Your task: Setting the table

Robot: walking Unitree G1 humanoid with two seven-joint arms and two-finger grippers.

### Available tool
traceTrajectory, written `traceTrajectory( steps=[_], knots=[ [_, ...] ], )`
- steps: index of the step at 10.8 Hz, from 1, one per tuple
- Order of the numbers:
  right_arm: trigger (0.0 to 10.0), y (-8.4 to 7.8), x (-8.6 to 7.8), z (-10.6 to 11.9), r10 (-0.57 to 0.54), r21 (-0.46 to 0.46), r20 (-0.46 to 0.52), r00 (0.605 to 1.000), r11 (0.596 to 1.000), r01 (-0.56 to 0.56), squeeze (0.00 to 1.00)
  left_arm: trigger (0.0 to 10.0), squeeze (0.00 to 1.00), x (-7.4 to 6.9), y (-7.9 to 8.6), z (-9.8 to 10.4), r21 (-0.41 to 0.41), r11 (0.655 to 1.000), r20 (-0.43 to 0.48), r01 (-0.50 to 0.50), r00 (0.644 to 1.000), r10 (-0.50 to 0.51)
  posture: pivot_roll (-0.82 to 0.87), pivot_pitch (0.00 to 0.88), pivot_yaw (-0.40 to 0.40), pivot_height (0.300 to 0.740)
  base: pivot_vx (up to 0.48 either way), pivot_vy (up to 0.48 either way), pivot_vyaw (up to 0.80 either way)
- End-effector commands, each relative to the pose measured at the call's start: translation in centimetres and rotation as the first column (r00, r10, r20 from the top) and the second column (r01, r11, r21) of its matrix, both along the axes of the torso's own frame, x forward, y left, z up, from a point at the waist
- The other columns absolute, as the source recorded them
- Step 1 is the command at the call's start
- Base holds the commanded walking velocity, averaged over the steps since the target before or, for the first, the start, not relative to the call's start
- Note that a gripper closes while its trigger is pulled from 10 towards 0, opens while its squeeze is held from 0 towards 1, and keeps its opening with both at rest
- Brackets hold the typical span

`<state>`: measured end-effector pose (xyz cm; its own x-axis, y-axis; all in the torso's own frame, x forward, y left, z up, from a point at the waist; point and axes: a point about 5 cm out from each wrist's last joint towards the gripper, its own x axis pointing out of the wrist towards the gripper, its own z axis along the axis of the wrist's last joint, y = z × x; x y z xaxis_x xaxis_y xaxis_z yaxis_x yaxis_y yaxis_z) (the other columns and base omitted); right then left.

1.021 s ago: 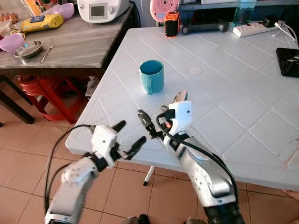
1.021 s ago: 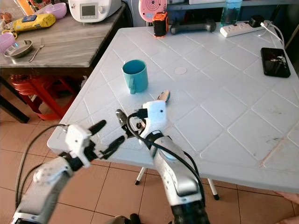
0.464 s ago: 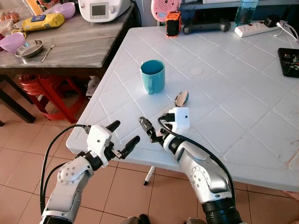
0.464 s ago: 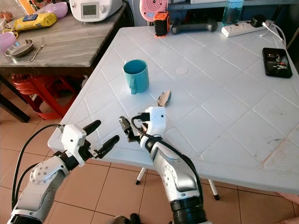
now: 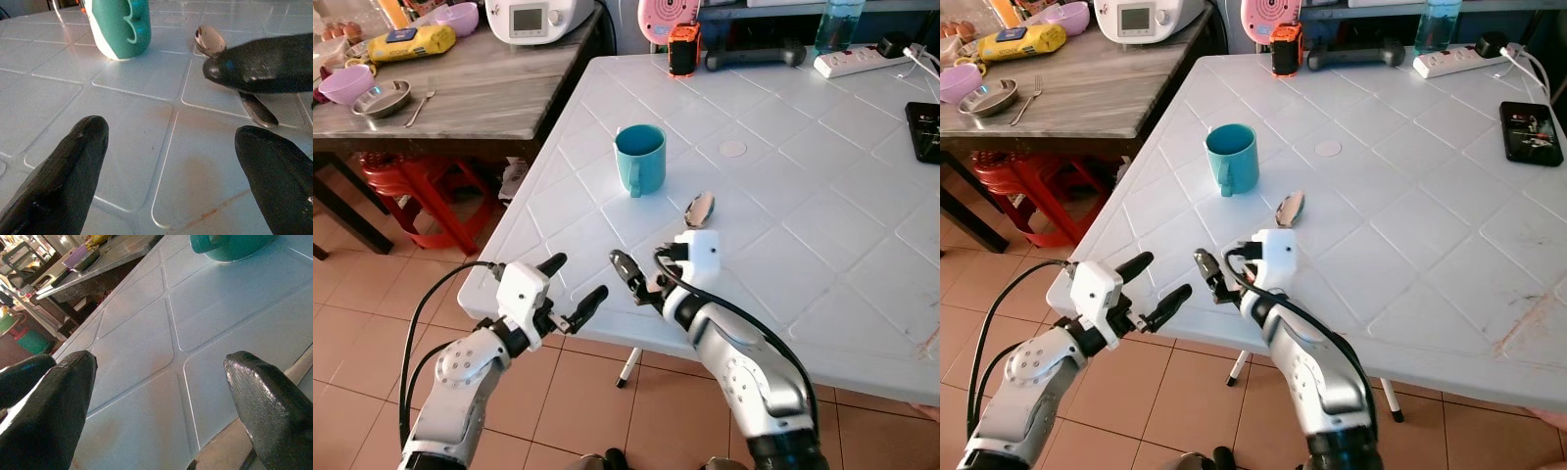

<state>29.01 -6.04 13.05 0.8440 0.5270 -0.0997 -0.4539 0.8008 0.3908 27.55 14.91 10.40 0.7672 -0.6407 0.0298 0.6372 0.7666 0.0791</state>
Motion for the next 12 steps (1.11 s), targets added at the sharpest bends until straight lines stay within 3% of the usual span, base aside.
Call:
traceTrajectory(
  steps=[1, 7, 10, 12],
  knots=[
    [10.0, 0.2, -0.9, -1.3, -0.011, 0.020, -0.080, 0.997, 1.000, 0.013, 0.00, 10.0, 0.00, 0.0, 0.3, -0.4, 0.021, 1.000, -0.011, -0.007, 1.000, 0.007, -0.14, 0.149, 0.178, 0.740, 0.000, 0.000, 0.00],
    [10.0, -1.3, -1.8, -1.0, -0.028, -0.009, -0.067, 0.997, 1.000, 0.028, 0.00, 10.0, 0.00, 0.1, 0.1, -0.4, 0.023, 1.000, -0.013, -0.002, 1.000, 0.003, -0.15, 0.146, 0.187, 0.740, 0.000, 0.000, 0.00],
    [10.0, -3.3, -1.4, 0.9, -0.137, -0.067, 0.085, 0.987, 0.987, 0.143, 0.00, 10.0, 0.00, 0.1, 0.1, -0.4, 0.024, 1.000, -0.010, -0.004, 1.000, 0.004, -0.15, 0.148, 0.192, 0.740, 0.000, 0.000, 0.00],
    [10.0, -3.9, -1.2, 2.2, -0.202, -0.056, 0.160, 0.966, 0.975, 0.213, 0.00, 10.0, 0.00, 0.1, -0.1, -0.4, 0.022, 1.000, -0.012, 0.000, 1.000, 0.000, -0.16, 0.148, 0.195, 0.740, 0.000, 0.000, 0.00]
  ],
)
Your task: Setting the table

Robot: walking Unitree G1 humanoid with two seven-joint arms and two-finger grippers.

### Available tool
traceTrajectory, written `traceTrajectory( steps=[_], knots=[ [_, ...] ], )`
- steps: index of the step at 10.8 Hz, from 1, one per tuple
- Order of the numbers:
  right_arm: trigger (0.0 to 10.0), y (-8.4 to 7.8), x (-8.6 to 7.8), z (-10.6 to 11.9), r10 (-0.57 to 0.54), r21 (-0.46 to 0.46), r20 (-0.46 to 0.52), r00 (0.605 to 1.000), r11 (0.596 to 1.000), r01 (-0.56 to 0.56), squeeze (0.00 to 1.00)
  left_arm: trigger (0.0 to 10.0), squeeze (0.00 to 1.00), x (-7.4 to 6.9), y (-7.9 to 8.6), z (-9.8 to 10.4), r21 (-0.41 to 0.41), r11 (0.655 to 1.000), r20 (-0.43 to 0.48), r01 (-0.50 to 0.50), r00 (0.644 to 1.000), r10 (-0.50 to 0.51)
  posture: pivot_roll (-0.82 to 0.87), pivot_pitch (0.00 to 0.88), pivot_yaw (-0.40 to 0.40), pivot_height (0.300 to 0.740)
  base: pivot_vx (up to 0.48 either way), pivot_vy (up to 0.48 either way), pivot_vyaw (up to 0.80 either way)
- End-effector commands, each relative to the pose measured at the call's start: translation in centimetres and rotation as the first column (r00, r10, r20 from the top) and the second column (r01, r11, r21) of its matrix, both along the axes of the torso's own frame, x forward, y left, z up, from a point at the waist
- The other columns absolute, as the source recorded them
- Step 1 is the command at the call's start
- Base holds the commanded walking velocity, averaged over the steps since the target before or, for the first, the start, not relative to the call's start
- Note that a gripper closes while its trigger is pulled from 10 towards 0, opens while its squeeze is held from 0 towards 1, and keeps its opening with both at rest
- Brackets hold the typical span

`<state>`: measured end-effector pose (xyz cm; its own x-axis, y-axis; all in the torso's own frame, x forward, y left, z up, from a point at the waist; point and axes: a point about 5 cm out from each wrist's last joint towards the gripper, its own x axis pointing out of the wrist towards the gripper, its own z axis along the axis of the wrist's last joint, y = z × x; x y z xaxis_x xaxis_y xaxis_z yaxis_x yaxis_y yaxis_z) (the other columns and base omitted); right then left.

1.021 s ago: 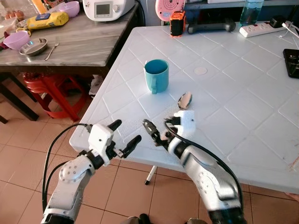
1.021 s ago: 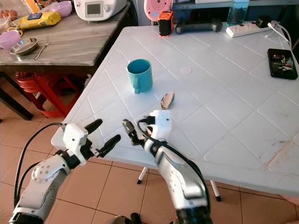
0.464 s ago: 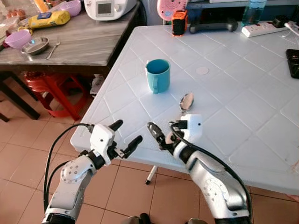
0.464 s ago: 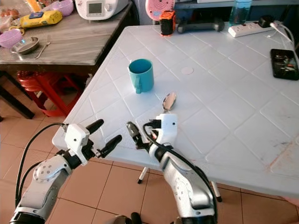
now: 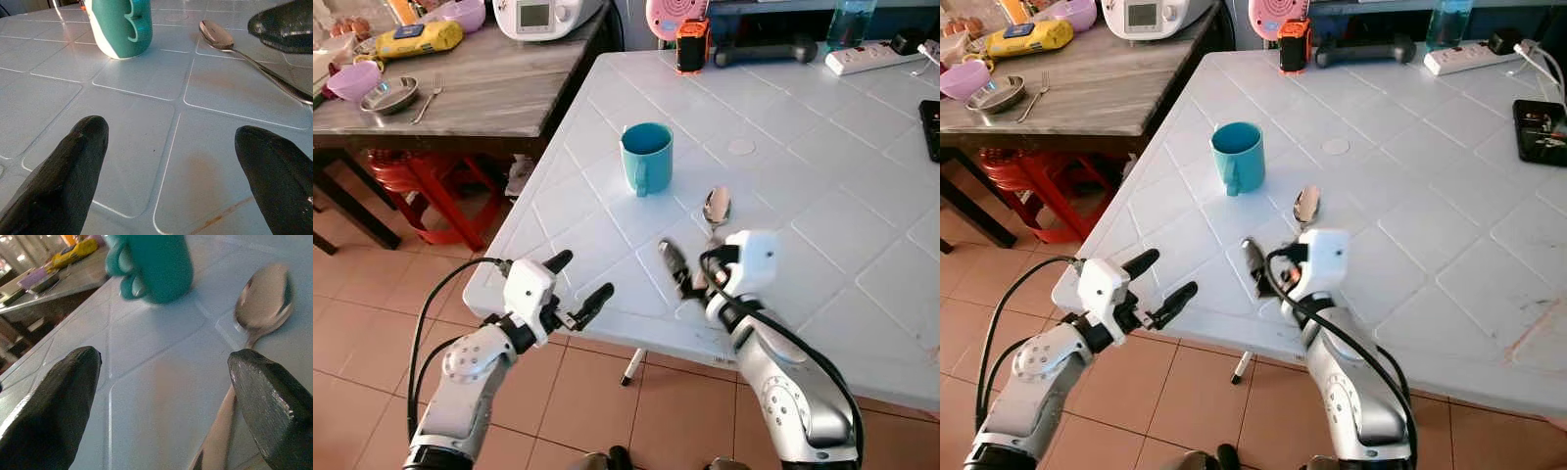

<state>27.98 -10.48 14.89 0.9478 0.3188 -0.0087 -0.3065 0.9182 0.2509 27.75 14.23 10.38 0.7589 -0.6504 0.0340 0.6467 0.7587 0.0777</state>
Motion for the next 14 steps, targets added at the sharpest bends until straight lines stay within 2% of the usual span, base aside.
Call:
traceTrajectory(
  steps=[1, 3, 4, 5, 7, 9, 10, 11, 13, 14],
  knots=[
    [10.0, 0.6, -0.2, 0.8, 0.004, -0.003, 0.045, 0.999, 1.000, -0.004, 0.00, 10.0, 0.00, -0.1, 0.4, -0.4, 0.022, 1.000, -0.014, -0.009, 1.000, 0.009, -0.16, 0.149, 0.197, 0.740, 0.000, 0.000, 0.00],
    [10.0, 0.2, -0.2, 1.7, -0.054, -0.032, 0.088, 0.995, 0.998, 0.057, 0.00, 10.0, 0.00, -0.2, 0.4, -0.4, 0.022, 1.000, -0.013, -0.009, 1.000, 0.009, -0.15, 0.151, 0.193, 0.740, 0.000, 0.000, 0.00],
    [10.0, -0.2, -0.4, 2.5, -0.130, -0.037, 0.115, 0.985, 0.990, 0.135, 0.00, 10.0, 0.00, -0.2, 0.5, -0.4, 0.023, 1.000, -0.013, -0.012, 1.000, 0.012, -0.15, 0.152, 0.193, 0.740, 0.000, 0.000, 0.00],
    [10.0, -0.4, -0.5, 2.5, -0.235, 0.023, 0.073, 0.969, 0.972, 0.234, 0.00, 10.0, 0.00, -0.2, 0.5, -0.4, 0.022, 1.000, -0.015, -0.006, 1.000, 0.006, -0.16, 0.154, 0.195, 0.740, 0.000, 0.000, 0.00],
    [10.0, -0.4, -0.1, 2.2, -0.325, 0.043, 0.003, 0.946, 0.945, 0.325, 0.00, 10.0, 0.00, -0.3, 0.2, -0.4, 0.014, 1.000, -0.021, 0.018, 1.000, -0.018, -0.16, 0.157, 0.197, 0.740, 0.000, 0.000, 0.00],
    [10.0, -0.7, 1.0, 2.1, -0.423, 0.003, -0.042, 0.905, 0.906, 0.424, 0.00, 10.0, 0.00, -0.1, 0.2, -0.3, 0.016, 1.000, -0.021, 0.021, 1.000, -0.021, -0.17, 0.162, 0.194, 0.740, 0.000, 0.000, 0.00],
    [10.0, -0.2, 2.2, 2.4, -0.438, -0.024, -0.065, 0.897, 0.899, 0.437, 0.00, 10.0, 0.00, -0.3, 0.1, -0.4, 0.014, 1.000, -0.023, 0.023, 0.999, -0.023, -0.17, 0.165, 0.186, 0.740, 0.000, 0.000, 0.00],
    [10.0, 0.9, 2.9, 3.1, -0.400, -0.005, -0.052, 0.915, 0.916, 0.401, 0.00, 10.0, 0.00, -0.5, 0.0, -0.6, 0.012, 1.000, -0.027, 0.023, 0.999, -0.023, -0.16, 0.163, 0.179, 0.740, 0.000, 0.000, 0.00],
    [10.0, 2.9, 3.7, 3.8, -0.334, 0.029, -0.074, 0.940, 0.941, 0.337, 0.00, 10.0, 0.00, -0.5, 0.0, -0.6, 0.010, 1.000, -0.027, 0.015, 1.000, -0.015, -0.15, 0.157, 0.168, 0.740, 0.000, 0.000, 0.00],
    [10.0, 3.6, 4.0, 3.5, -0.325, 0.027, -0.119, 0.938, 0.943, 0.331, 0.00, 10.0, 0.00, -0.6, 0.0, -0.6, 0.010, 1.000, -0.026, 0.013, 1.000, -0.013, -0.14, 0.157, 0.165, 0.740, 0.000, 0.000, 0.00]
  ],
)
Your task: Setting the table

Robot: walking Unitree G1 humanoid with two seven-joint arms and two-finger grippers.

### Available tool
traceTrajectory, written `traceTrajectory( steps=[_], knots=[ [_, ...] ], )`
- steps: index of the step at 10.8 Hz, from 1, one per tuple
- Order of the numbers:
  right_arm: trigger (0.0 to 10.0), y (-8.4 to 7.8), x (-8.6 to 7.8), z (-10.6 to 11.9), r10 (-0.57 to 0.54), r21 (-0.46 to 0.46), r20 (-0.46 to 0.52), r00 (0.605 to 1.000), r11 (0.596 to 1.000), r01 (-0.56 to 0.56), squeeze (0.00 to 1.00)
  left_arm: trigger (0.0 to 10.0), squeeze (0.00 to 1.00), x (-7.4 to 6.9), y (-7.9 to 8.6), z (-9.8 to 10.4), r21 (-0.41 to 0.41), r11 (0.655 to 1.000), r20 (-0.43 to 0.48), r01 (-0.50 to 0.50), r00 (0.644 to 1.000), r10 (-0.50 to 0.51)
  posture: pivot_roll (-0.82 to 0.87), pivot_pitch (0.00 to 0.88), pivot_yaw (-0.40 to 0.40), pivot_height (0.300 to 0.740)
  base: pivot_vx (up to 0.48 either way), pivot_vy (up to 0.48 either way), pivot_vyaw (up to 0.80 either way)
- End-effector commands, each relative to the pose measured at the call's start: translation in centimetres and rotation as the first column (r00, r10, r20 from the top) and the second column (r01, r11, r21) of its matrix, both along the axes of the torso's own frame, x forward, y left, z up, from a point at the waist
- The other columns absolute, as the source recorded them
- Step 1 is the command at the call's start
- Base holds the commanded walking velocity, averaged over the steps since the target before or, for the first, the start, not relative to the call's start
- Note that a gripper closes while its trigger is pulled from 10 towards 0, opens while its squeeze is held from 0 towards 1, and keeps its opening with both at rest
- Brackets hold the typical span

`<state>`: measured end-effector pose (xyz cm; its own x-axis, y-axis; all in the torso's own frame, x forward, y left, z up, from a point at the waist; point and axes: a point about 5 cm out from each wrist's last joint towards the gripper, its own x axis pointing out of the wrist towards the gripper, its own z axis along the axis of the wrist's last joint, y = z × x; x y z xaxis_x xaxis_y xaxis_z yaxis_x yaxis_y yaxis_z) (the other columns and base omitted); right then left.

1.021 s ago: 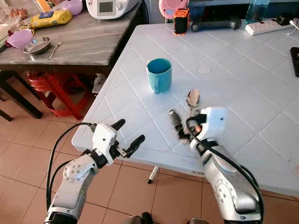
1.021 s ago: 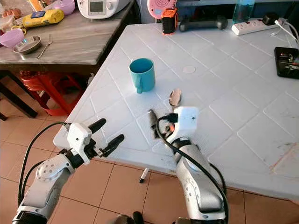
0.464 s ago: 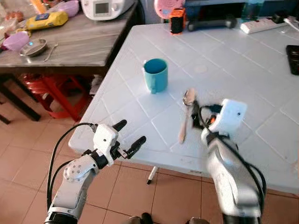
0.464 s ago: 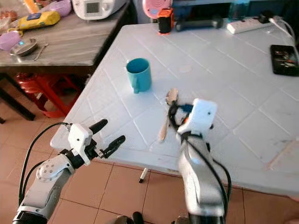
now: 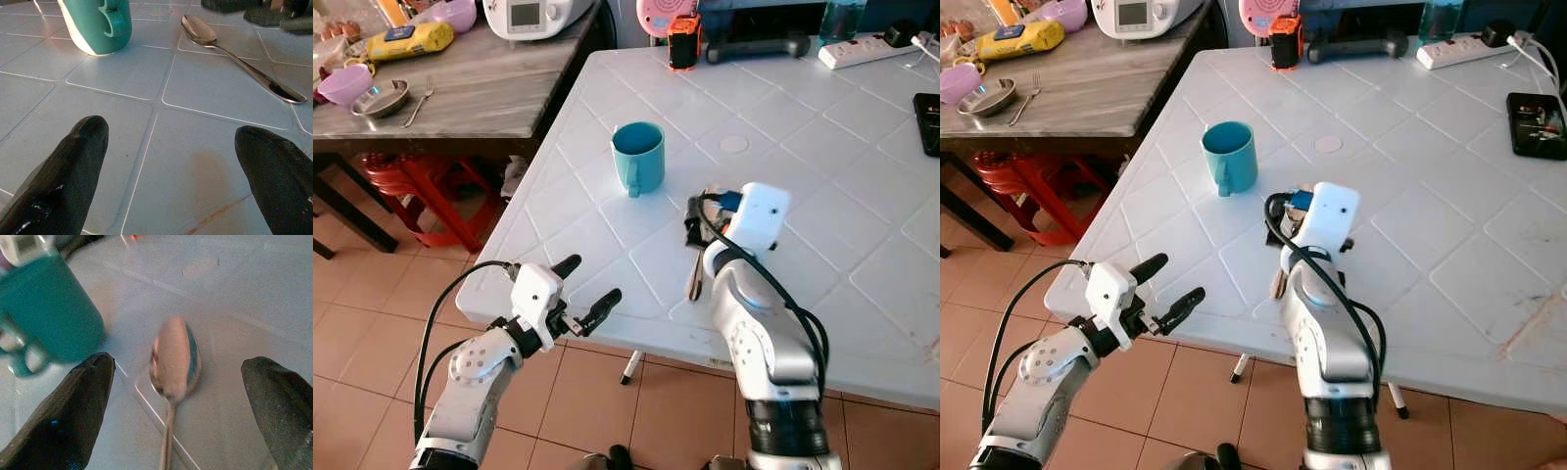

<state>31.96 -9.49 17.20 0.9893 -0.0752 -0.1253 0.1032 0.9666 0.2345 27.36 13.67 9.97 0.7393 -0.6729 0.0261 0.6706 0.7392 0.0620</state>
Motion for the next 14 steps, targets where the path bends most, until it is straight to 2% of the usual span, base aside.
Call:
traceTrajectory(
  steps=[1, 2, 4, 7, 8, 9, 10, 11, 12, 14],
  knots=[
    [10.0, 3.0, 0.0, 0.8, 0.068, 0.057, -0.004, 0.998, 0.996, -0.068, 0.00, 10.0, 0.00, -0.3, 0.6, -0.2, 0.018, 1.000, -0.009, -0.020, 1.000, 0.020, -0.14, 0.156, 0.163, 0.740, 0.000, 0.000, 0.00],
    [10.0, 3.4, -0.4, -0.4, 0.090, 0.051, -0.068, 0.994, 0.995, -0.087, 0.00, 10.0, 0.00, -0.4, 0.7, -0.3, 0.021, 1.000, -0.011, -0.023, 1.000, 0.023, -0.14, 0.159, 0.163, 0.740, 0.000, 0.000, 0.00],
    [10.0, 3.7, -0.5, -1.7, 0.114, 0.058, -0.117, 0.987, 0.992, -0.108, 0.00, 10.0, 0.00, -0.4, 0.7, -0.3, 0.022, 1.000, -0.014, -0.019, 1.000, 0.019, -0.14, 0.160, 0.166, 0.740, 0.000, 0.000, 0.00],
    [10.0, 3.8, 0.2, -1.9, 0.126, 0.040, -0.159, 0.979, 0.992, -0.121, 0.00, 10.0, 0.00, -0.3, 0.5, -0.3, 0.024, 1.000, -0.017, -0.010, 1.000, 0.010, -0.15, 0.160, 0.170, 0.740, 0.000, 0.000, 0.00],
    [0.0, 3.9, 0.5, -2.0, 0.126, 0.042, -0.174, 0.977, 0.992, -0.120, 0.00, 10.0, 0.00, -0.3, 0.4, -0.3, 0.025, 1.000, -0.018, -0.009, 1.000, 0.009, -0.15, 0.160, 0.169, 0.740, 0.000, 0.000, 0.00],
    [0.0, 4.1, 0.5, -2.2, 0.134, 0.059, -0.209, 0.969, 0.991, -0.124, 0.00, 10.0, 0.00, -0.3, 0.5, -0.3, 0.026, 1.000, -0.019, -0.010, 1.000, 0.011, -0.14, 0.161, 0.170, 0.740, 0.000, 0.000, 0.00],
    [0.0, 3.7, 0.6, -2.9, 0.108, -0.020, -0.289, 0.951, 0.993, -0.119, 0.00, 10.0, 0.00, -0.4, 0.5, -0.4, 0.034, 0.999, -0.027, -0.010, 1.000, 0.011, -0.14, 0.163, 0.171, 0.740, 0.000, 0.000, 0.00],
    [0.0, 3.5, 0.8, -2.7, 0.109, -0.039, -0.296, 0.949, 0.991, -0.125, 0.00, 10.0, 0.00, -0.4, 0.6, -0.5, 0.037, 0.999, -0.031, -0.007, 0.999, 0.009, -0.14, 0.163, 0.173, 0.740, 0.000, 0.000, 0.00],
    [0.0, 2.7, 1.4, -2.5, 0.052, -0.107, -0.282, 0.958, 0.991, -0.085, 0.00, 10.0, 0.00, -0.5, 0.5, -0.6, 0.041, 0.999, -0.036, -0.004, 0.999, 0.006, -0.14, 0.165, 0.176, 0.740, 0.000, 0.000, 0.00],
    [0.0, 2.1, 1.6, -2.8, 0.046, -0.133, -0.298, 0.954, 0.987, -0.089, 0.00, 10.0, 0.00, -0.5, 0.4, -0.6, 0.039, 0.999, -0.045, -0.002, 0.999, 0.004, -0.14, 0.169, 0.179, 0.740, 0.000, 0.000, 0.00]
  ],
)
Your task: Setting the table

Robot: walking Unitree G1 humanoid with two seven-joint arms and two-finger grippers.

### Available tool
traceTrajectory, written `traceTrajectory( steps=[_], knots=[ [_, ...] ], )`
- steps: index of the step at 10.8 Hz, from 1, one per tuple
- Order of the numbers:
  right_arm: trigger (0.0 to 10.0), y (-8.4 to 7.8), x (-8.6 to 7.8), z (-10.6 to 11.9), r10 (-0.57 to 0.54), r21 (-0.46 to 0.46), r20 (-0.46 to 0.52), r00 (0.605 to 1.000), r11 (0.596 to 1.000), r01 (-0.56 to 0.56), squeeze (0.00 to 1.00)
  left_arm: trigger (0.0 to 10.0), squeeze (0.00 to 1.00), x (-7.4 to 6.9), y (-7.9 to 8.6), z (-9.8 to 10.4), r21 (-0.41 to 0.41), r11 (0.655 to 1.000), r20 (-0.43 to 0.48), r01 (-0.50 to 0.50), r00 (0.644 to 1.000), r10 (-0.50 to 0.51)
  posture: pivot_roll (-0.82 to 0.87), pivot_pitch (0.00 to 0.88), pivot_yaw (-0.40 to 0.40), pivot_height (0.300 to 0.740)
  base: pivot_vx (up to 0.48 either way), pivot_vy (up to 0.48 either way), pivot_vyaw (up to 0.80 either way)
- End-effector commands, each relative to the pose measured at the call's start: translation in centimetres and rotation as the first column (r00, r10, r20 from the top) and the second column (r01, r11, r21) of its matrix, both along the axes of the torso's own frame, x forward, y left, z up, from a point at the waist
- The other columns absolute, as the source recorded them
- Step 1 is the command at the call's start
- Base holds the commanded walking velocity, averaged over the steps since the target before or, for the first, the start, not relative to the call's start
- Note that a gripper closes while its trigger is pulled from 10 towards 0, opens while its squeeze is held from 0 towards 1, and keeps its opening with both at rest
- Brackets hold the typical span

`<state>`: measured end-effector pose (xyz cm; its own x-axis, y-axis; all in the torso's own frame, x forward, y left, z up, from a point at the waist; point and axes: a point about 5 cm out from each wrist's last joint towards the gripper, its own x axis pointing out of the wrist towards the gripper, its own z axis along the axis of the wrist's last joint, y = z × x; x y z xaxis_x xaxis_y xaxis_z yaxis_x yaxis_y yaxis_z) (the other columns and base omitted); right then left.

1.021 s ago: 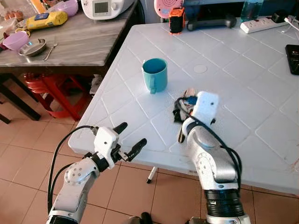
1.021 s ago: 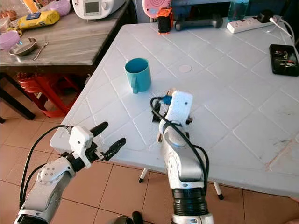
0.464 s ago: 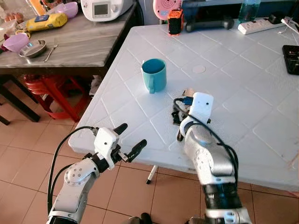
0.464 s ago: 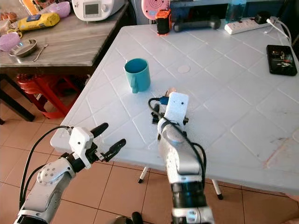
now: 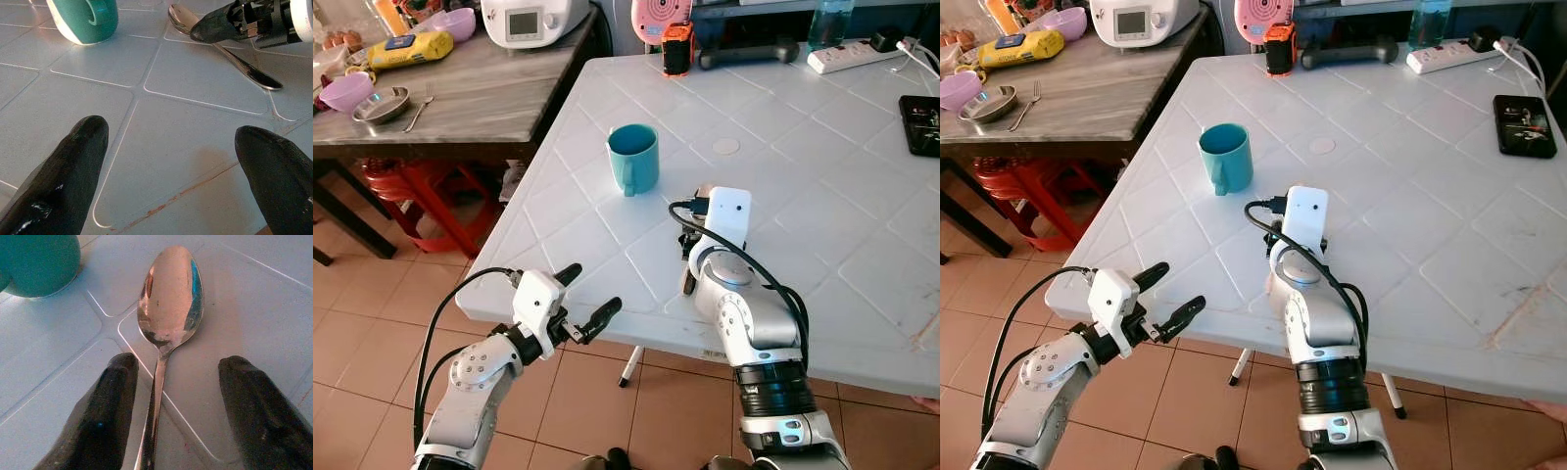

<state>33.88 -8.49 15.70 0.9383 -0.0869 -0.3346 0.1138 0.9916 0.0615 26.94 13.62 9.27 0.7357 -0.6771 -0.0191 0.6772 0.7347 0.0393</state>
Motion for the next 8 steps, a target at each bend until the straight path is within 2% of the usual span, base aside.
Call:
traceTrajectory(
  steps=[1, 3, 4, 5, 6, 8],
  knots=[
    [0.0, 1.1, -0.3, -1.6, 0.056, -0.006, -0.096, 0.994, 0.998, -0.056, 0.00, 10.0, 0.00, -0.1, 0.5, 0.1, 0.033, 0.999, 0.000, -0.006, 1.000, 0.006, -0.14, 0.170, 0.183, 0.740, 0.000, 0.000, 0.00],
    [0.0, 1.6, -0.2, -1.8, 0.108, 0.002, -0.111, 0.988, 0.994, -0.108, 0.00, 10.0, 0.00, -0.2, 0.5, 0.0, 0.038, 0.999, -0.004, -0.001, 1.000, 0.001, -0.14, 0.173, 0.185, 0.740, 0.000, 0.000, 0.00],
    [0.0, 2.5, -0.4, -1.9, 0.200, 0.076, -0.089, 0.976, 0.978, -0.193, 0.00, 10.0, 0.00, -0.1, 0.5, 0.0, 0.043, 0.999, -0.007, 0.000, 1.000, 0.000, -0.14, 0.173, 0.185, 0.740, 0.000, 0.000, 0.00],
    [0.6, 2.5, -0.6, -2.0, 0.204, 0.089, -0.101, 0.974, 0.977, -0.195, 0.00, 10.0, 0.00, -0.1, 0.5, 0.0, 0.046, 0.999, -0.008, 0.000, 1.000, 0.001, -0.14, 0.173, 0.185, 0.740, 0.000, 0.000, 0.00],
    [0.1, 2.1, -0.8, -2.3, 0.208, 0.031, -0.095, 0.973, 0.978, -0.206, 0.00, 10.0, 0.00, -0.1, 0.5, -0.1, 0.052, 0.999, -0.011, -0.004, 1.000, 0.005, -0.14, 0.174, 0.187, 0.740, 0.000, 0.000, 0.00],
    [0.0, 0.9, -1.3, -3.1, 0.192, 0.023, -0.112, 0.975, 0.981, -0.190, 0.00, 10.0, 0.00, -0.3, 0.5, -0.1, 0.056, 0.998, -0.014, -0.004, 1.000, 0.004, -0.13, 0.175, 0.193, 0.740, 0.000, 0.000, 0.00]
  ],
)
